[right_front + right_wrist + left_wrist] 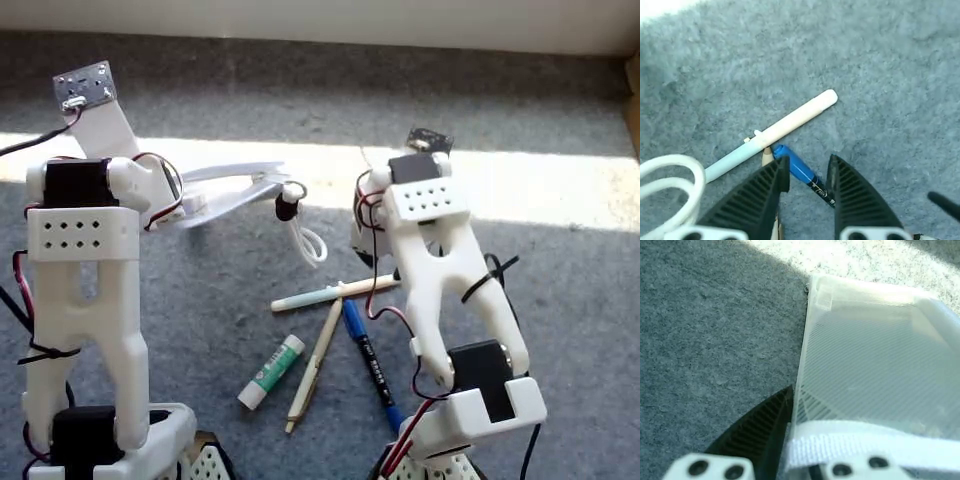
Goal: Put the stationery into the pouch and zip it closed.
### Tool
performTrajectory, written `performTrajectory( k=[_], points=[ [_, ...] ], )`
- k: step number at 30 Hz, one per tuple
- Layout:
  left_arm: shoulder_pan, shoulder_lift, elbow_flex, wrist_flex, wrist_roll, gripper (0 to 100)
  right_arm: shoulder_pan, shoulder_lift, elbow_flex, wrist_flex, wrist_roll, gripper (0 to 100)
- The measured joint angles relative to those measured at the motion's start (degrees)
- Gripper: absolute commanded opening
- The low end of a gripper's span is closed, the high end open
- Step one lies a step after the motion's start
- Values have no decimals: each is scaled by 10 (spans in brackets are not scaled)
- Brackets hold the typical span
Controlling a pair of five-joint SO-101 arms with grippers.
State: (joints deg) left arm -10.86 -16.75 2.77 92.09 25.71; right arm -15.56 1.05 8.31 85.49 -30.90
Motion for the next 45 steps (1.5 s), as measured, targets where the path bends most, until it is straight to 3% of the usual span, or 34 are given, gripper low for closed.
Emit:
performTrajectory(
  k=[12, 45],
  points=[
    [0, 0, 0, 0, 0, 35, 0, 0, 110, -133, 0, 124],
    [0, 0, 0, 0, 0, 35, 27, 21, 198, -257, 0, 124]
  ],
)
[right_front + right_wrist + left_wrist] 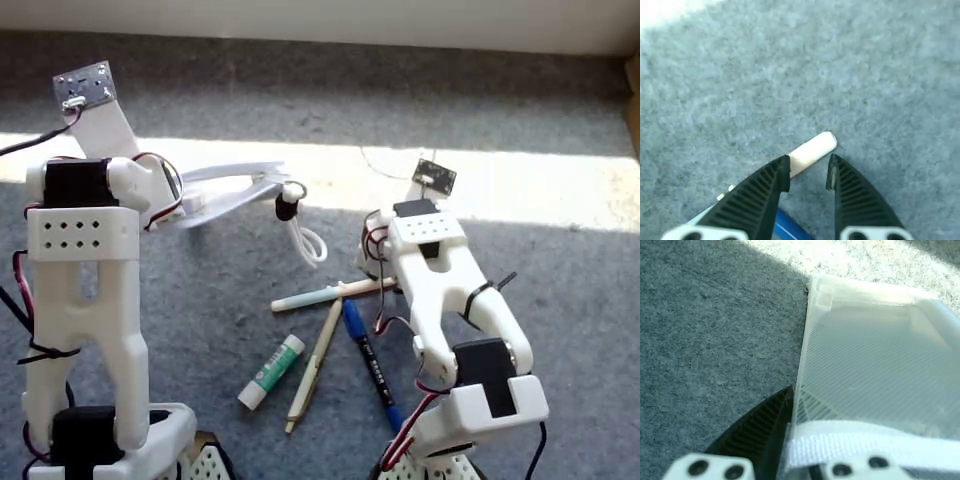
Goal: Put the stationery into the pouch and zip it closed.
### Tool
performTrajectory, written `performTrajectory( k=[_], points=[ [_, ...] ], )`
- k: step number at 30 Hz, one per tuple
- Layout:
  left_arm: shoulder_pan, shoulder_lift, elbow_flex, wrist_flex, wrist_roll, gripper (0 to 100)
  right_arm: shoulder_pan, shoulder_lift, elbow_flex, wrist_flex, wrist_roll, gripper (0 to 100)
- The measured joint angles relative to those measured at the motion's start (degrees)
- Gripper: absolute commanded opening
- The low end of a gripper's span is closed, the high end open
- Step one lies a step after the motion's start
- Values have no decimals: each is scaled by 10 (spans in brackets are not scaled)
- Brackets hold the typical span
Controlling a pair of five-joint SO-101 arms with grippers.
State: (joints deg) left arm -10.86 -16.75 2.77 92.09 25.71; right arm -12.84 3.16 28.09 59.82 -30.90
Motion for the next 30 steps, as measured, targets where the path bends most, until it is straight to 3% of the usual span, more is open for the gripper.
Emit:
performTrajectory(
  k=[7, 23, 30],
  points=[
    [0, 0, 0, 0, 0, 35, 4, 76, -11, -2, -2, 121],
    [0, 0, 1, 0, 0, 35, 4, 82, -11, -1, -2, 119],
    [0, 0, 1, 0, 0, 35, 4, 84, -18, -2, -51, 119]
  ],
)
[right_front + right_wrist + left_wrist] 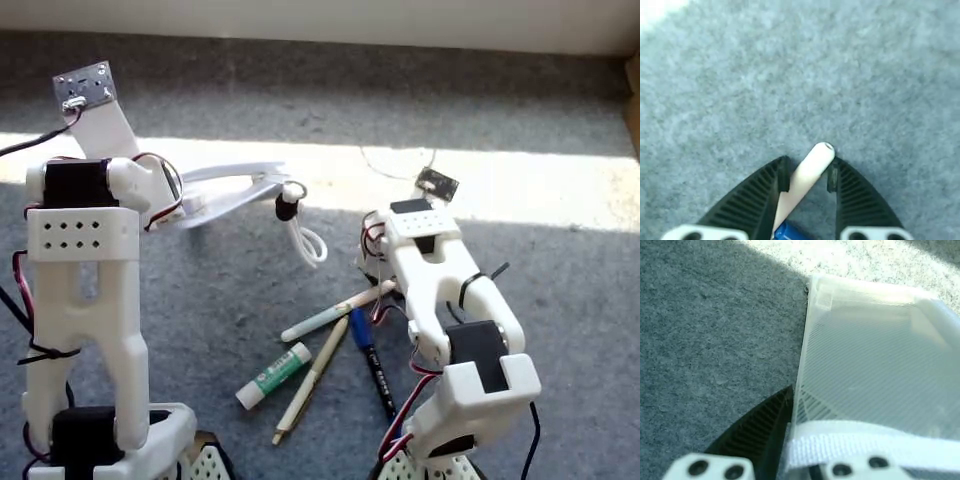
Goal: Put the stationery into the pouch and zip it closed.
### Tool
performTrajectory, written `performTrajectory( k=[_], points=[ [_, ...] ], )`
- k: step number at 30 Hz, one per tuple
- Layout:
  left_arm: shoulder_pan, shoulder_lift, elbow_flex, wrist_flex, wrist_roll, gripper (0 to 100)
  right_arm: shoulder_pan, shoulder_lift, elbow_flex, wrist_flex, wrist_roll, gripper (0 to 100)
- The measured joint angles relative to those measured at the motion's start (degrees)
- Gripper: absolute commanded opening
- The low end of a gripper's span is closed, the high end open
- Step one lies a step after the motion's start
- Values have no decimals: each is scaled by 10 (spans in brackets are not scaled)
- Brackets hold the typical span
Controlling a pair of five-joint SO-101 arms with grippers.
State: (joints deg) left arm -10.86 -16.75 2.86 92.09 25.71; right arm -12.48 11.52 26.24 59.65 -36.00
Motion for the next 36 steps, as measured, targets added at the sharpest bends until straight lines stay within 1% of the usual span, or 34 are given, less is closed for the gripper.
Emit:
performTrajectory(
  k=[4, 10, 21, 25, 30, 36],
  points=[
    [0, 0, 0, 0, 0, 35, 0, 3, -11, 0, -3, 115],
    [0, 0, 0, 0, 0, 35, 2, 4, -11, -2, -4, 3],
    [0, 0, 0, 0, 0, 35, 3, 6, -11, -18, -4, 5],
    [0, 1, 0, 0, 0, 35, 3, 10, -39, -19, -5, 5],
    [0, 1, 0, -2, 0, 35, -4, 23, -92, -29, -58, 5],
    [0, 1, 0, -4, 0, 35, -15, 27, -154, -43, -73, 5]
  ],
)
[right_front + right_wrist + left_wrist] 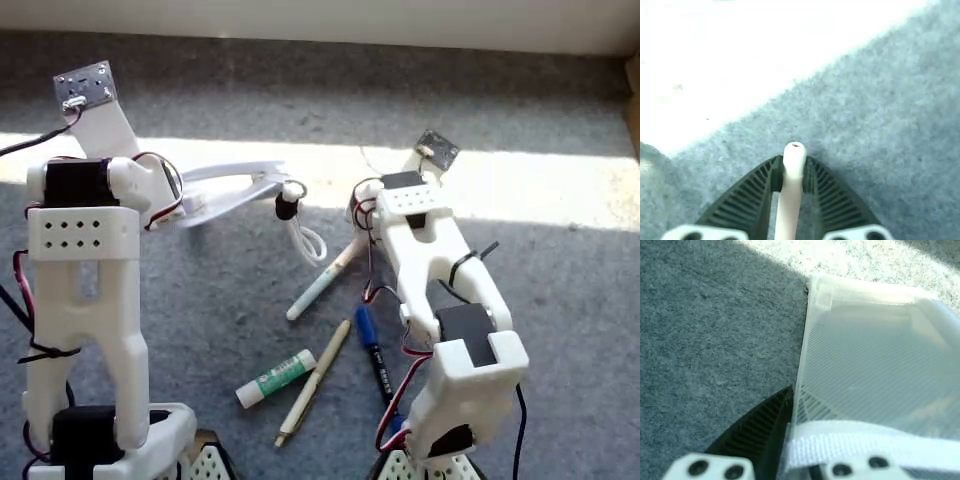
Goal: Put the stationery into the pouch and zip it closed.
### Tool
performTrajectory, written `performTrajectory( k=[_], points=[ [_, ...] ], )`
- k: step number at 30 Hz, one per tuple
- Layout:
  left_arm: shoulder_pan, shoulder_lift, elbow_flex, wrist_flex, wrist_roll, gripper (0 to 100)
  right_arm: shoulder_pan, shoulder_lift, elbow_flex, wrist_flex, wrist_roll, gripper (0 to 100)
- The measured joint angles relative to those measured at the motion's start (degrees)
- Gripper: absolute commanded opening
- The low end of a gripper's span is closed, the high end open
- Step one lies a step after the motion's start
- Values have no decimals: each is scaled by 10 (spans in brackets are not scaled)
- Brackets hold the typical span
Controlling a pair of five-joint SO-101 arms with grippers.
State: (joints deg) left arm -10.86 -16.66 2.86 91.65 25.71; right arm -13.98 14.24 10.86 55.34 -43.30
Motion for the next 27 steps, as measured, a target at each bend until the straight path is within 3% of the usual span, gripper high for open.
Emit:
performTrajectory(
  k=[12, 27],
  points=[
    [0, 0, 1, -1, 0, 35, -3, -2, -53, 43, 20, 5],
    [0, 0, 1, -1, 0, 35, -13, -179, -62, 84, 103, 5]
  ],
)
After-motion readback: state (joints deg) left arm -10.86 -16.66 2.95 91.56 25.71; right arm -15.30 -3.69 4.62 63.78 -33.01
